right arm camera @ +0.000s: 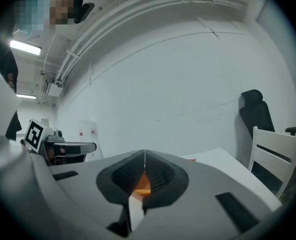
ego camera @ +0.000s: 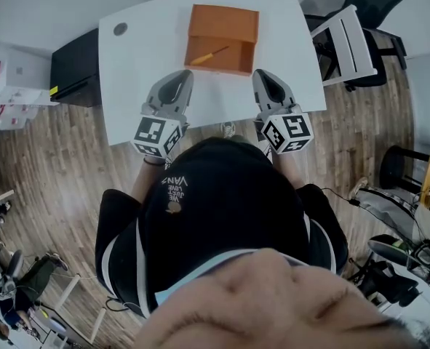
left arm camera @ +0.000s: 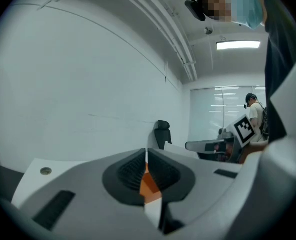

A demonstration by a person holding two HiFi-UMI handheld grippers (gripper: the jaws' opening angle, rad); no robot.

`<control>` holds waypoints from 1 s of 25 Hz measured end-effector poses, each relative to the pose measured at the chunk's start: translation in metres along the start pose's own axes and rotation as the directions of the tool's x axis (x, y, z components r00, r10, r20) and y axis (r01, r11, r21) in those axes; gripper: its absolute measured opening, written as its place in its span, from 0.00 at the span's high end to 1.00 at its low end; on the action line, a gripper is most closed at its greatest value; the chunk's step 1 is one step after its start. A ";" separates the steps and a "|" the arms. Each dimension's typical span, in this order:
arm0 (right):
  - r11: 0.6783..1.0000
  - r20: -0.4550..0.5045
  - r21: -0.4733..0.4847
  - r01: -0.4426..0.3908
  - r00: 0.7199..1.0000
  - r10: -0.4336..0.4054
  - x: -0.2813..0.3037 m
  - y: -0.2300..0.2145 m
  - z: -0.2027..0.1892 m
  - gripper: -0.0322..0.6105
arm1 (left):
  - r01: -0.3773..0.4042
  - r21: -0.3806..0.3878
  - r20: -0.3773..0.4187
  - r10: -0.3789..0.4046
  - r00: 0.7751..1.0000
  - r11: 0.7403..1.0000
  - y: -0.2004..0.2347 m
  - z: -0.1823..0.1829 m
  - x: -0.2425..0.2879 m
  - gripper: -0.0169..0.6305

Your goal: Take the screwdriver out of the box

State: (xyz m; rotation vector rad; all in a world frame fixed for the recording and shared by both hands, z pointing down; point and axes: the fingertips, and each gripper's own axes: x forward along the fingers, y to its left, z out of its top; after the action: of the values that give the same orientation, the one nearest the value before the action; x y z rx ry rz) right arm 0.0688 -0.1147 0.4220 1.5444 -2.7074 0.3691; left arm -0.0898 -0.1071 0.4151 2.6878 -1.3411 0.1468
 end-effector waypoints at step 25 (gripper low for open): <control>0.999 -0.010 0.015 -0.051 0.999 0.051 0.060 -0.053 0.004 0.93 | -0.004 0.039 -0.037 0.006 0.999 0.999 0.027 0.001 0.085 0.94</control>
State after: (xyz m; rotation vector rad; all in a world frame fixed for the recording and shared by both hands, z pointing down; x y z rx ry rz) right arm 0.0835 -0.1927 0.4356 1.4745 -2.7471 0.3978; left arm -0.0600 -0.1903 0.4290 2.6998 -1.3484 0.2246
